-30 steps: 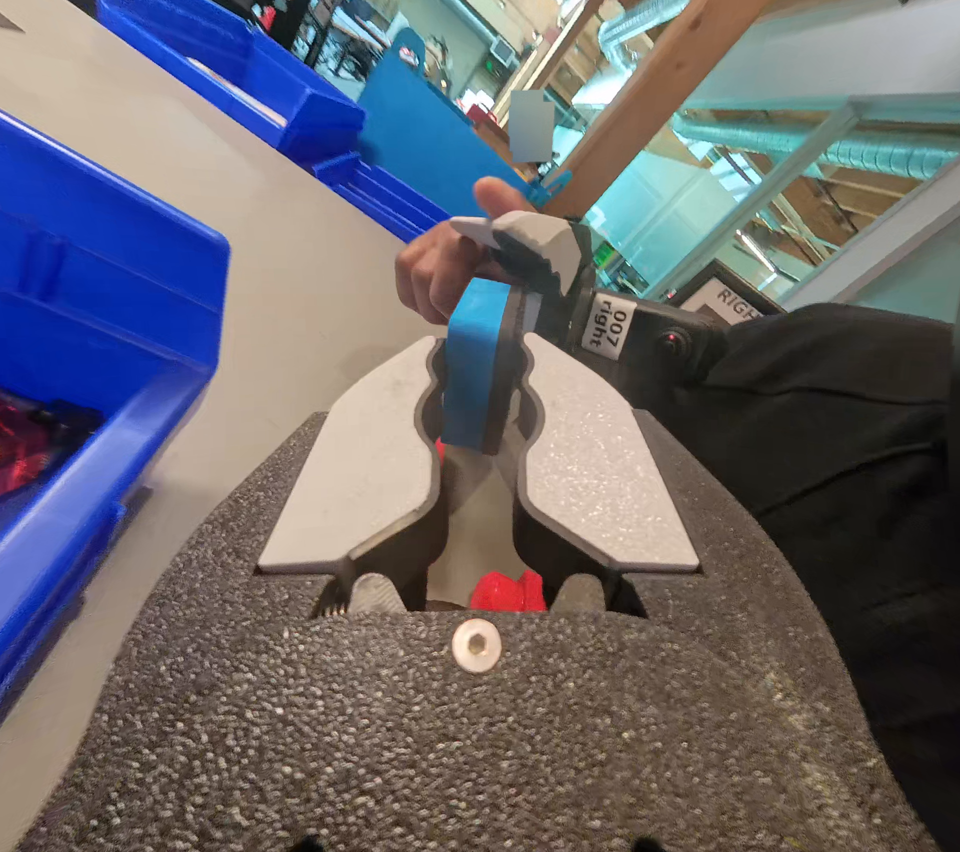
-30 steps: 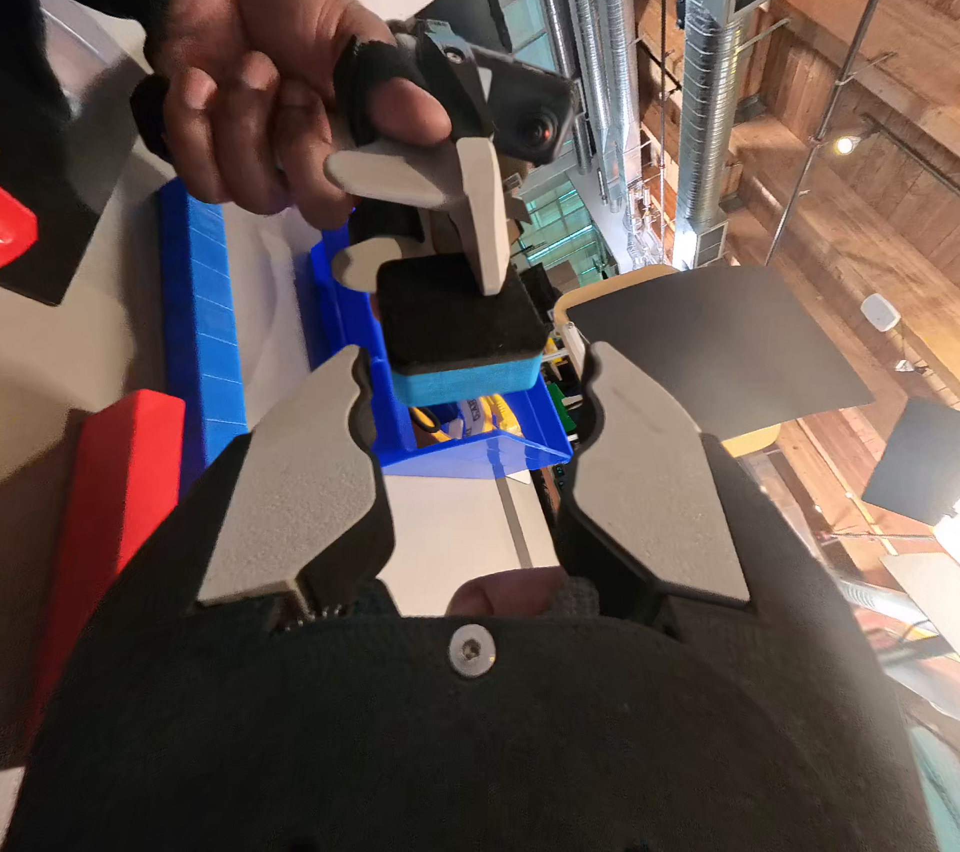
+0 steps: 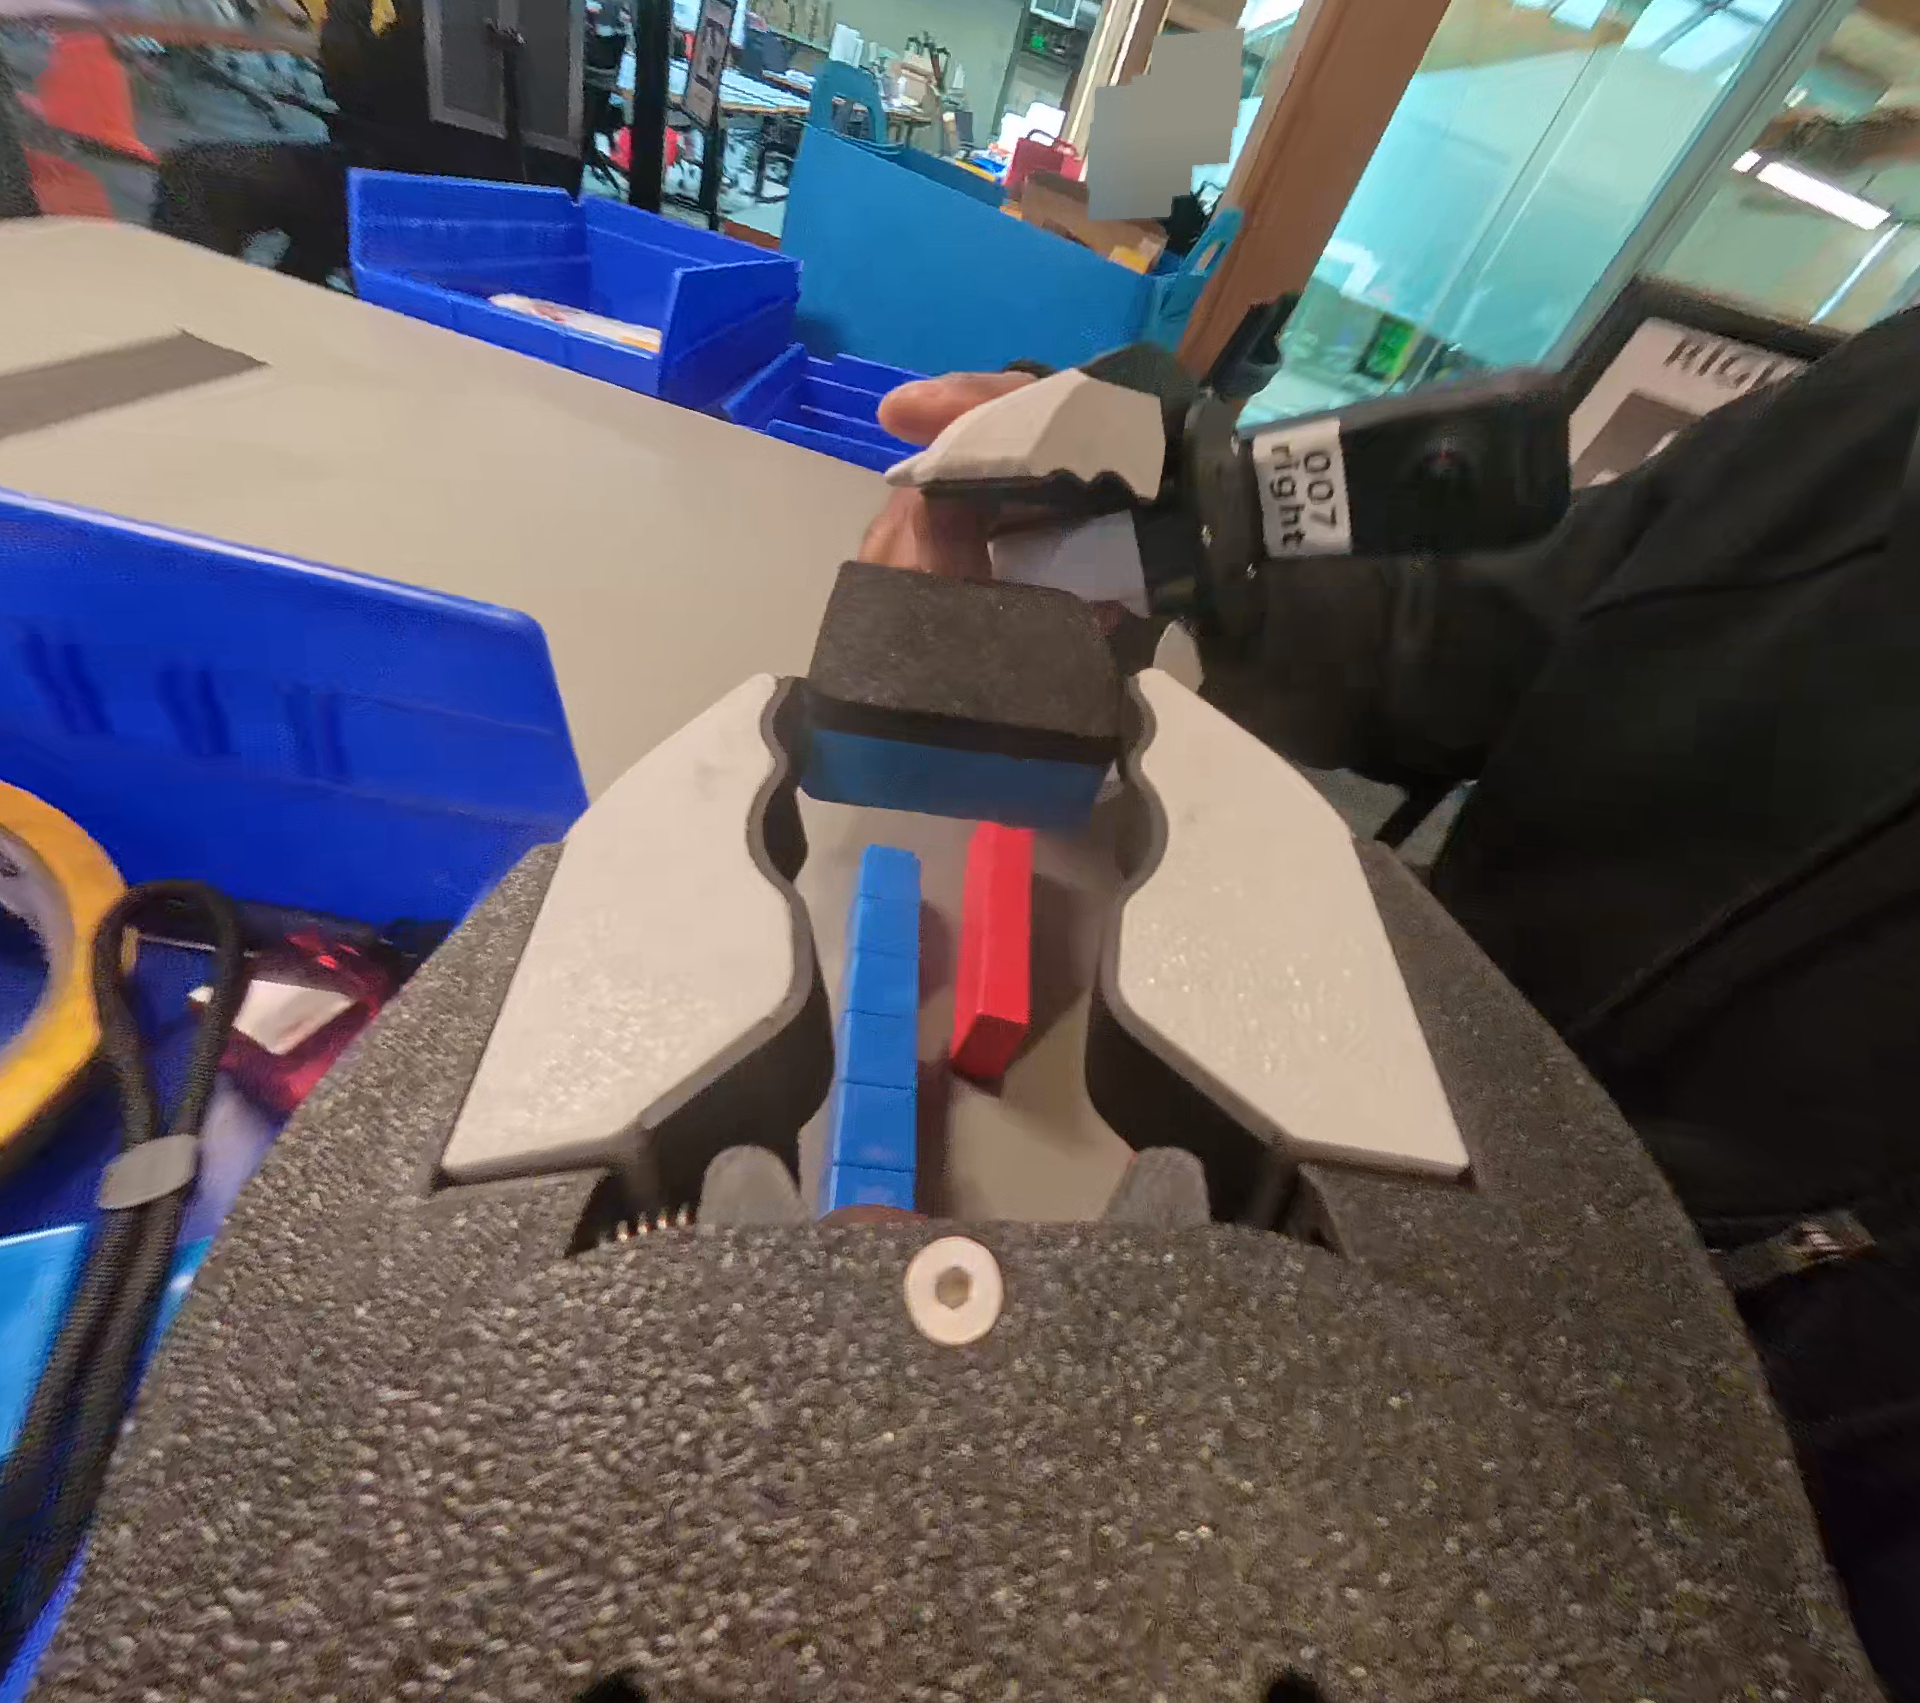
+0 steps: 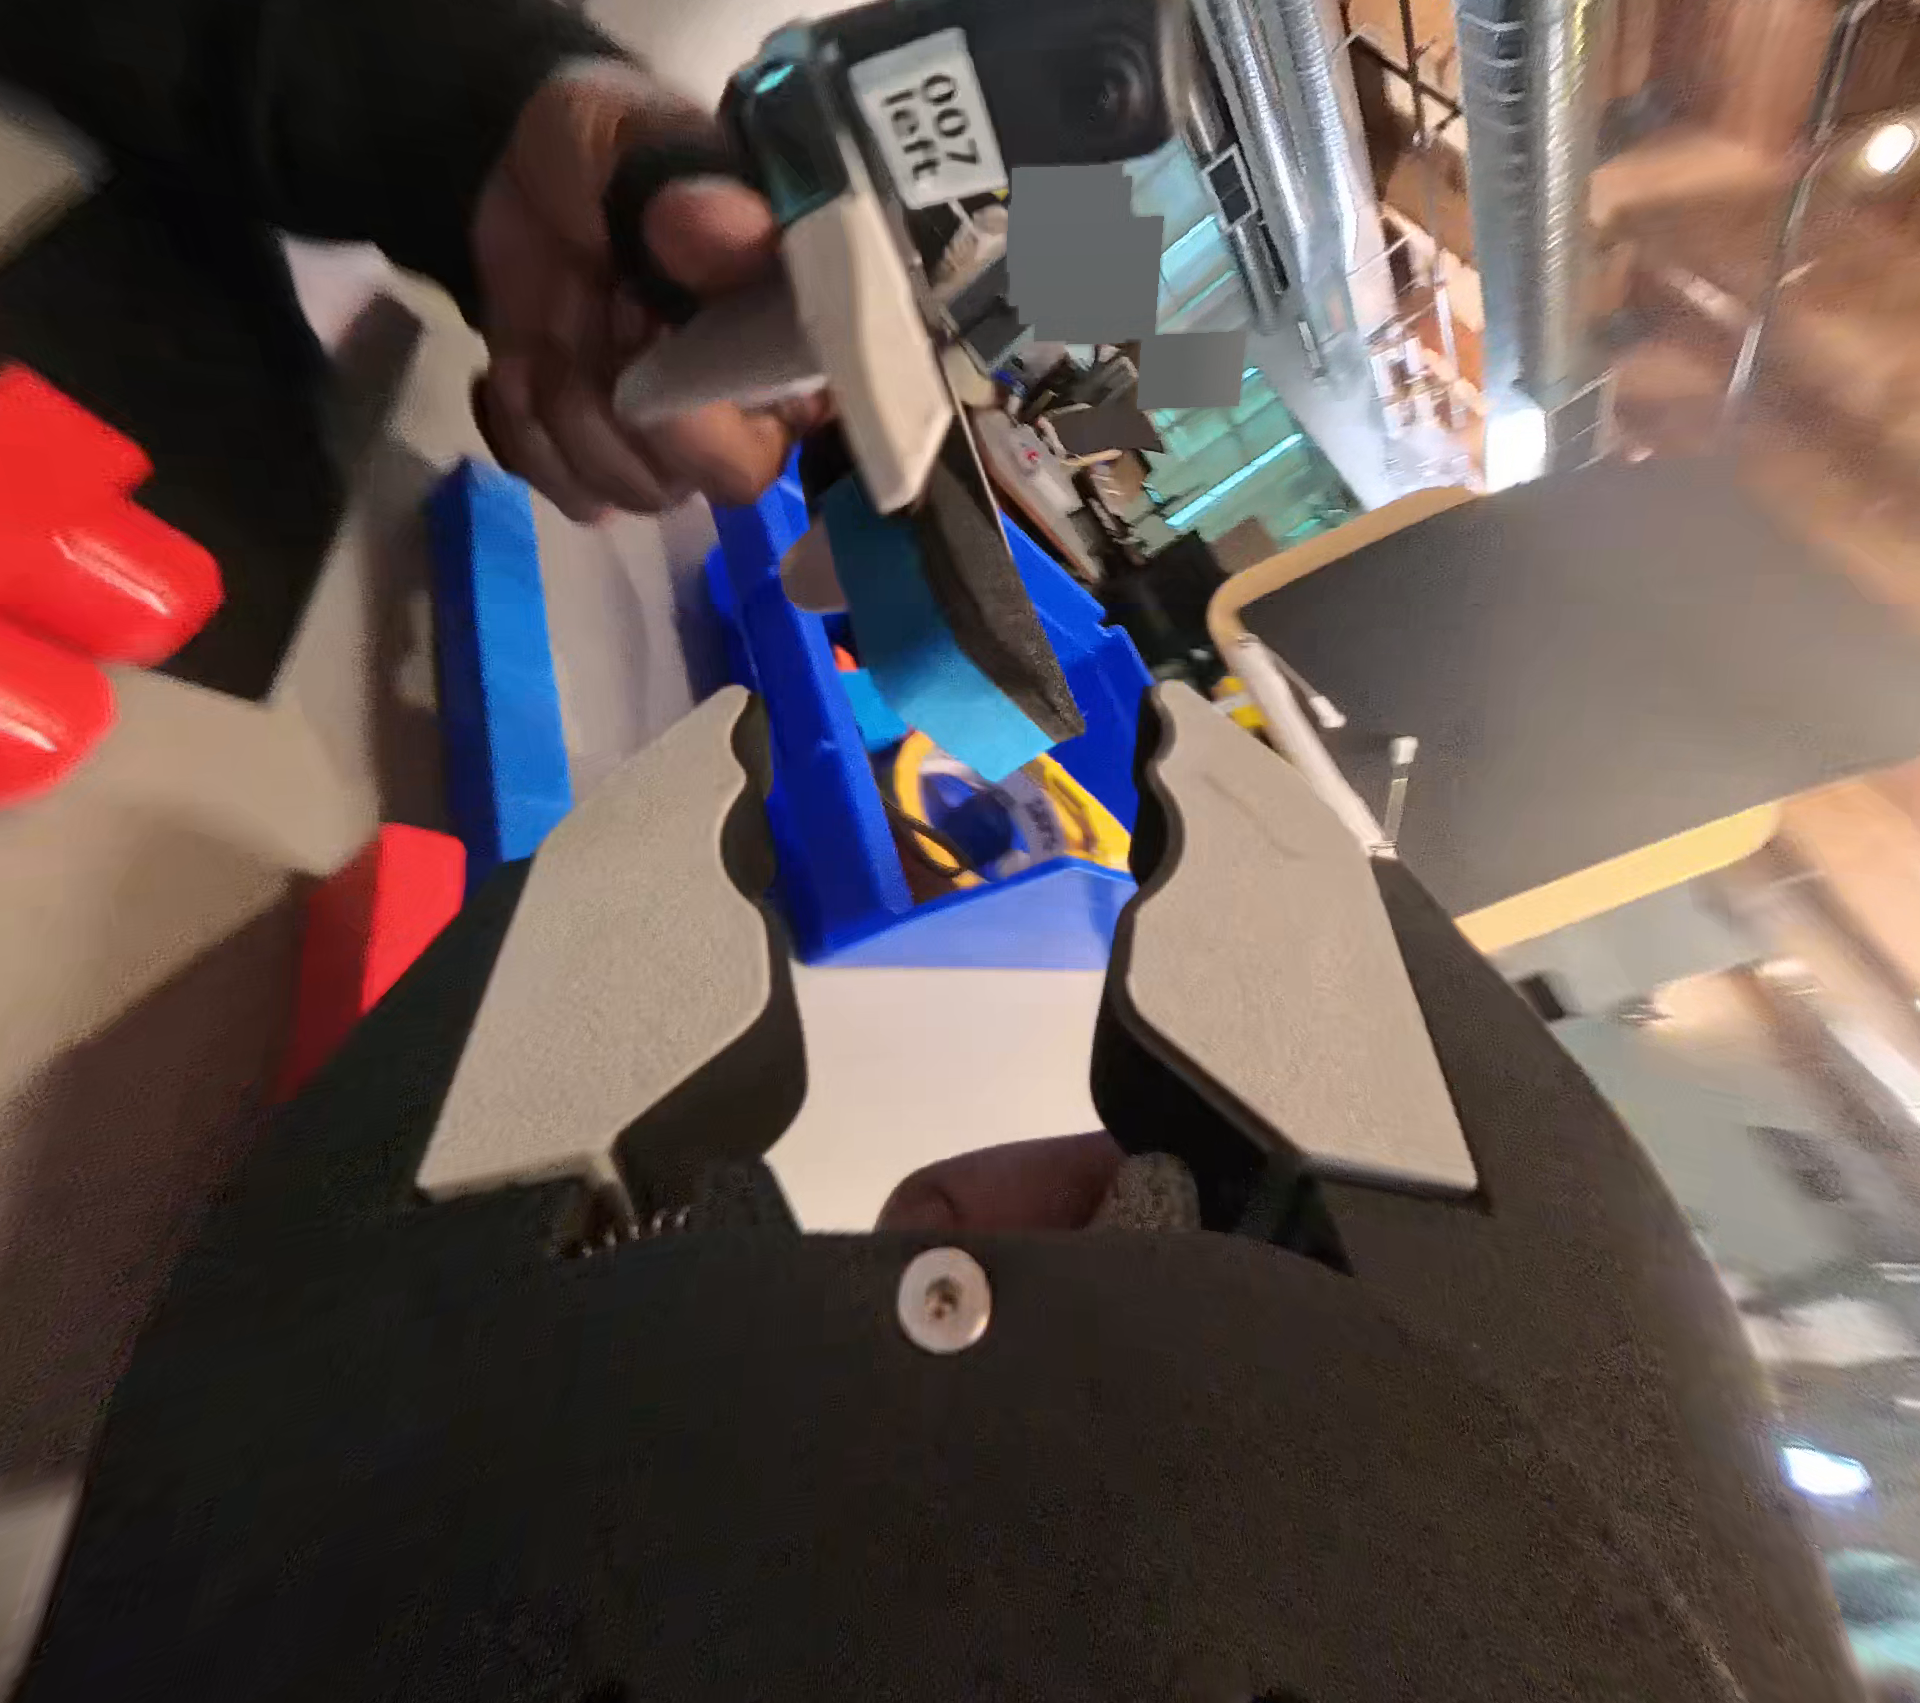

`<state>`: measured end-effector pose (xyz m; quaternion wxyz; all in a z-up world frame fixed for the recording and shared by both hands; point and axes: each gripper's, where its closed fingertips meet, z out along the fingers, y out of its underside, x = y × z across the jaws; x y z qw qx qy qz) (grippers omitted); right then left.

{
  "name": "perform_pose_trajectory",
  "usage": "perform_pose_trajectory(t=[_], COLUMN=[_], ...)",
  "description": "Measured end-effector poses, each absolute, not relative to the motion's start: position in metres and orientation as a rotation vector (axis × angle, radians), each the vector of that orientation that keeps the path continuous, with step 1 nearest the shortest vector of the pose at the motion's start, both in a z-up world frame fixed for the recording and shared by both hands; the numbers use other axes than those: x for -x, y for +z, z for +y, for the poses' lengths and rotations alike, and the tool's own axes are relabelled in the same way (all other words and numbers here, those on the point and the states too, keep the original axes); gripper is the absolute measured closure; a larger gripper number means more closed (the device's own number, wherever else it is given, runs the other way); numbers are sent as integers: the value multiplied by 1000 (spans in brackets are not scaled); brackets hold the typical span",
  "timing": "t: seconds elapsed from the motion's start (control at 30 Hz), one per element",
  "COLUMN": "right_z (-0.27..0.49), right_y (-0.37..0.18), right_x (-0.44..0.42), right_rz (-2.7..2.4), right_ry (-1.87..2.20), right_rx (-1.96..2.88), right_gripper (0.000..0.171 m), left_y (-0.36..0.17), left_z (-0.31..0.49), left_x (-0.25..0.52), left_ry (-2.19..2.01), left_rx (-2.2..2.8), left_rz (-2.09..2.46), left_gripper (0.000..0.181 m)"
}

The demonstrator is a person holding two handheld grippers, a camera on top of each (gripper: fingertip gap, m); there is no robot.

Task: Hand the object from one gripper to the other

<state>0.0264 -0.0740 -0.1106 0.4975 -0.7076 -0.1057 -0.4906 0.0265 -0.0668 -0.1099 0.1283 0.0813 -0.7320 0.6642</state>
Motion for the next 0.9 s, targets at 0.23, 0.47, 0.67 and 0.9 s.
perform_pose_trajectory(t=[0.23,0.47,0.67,0.9], right_z=[-74,-82,-67,-71], right_y=[-111,-95,-92,-98], right_x=[-33,-36,-14,-30], right_rz=[-299,32,122,143], right_ry=[-1371,-884,-389,-597], right_rx=[1705,1626,1511,1543], right_gripper=[145,145,146,130], left_y=[-118,-109,-106,-112], left_z=[-73,-65,-68,-70], left_x=[-23,-26,-9,-20], left_ry=[1873,2122,2217,2140], left_rx=[-281,-2,169,33], left_rz=[-2056,-2237,-2177,-2267], left_gripper=[121,104,122,155])
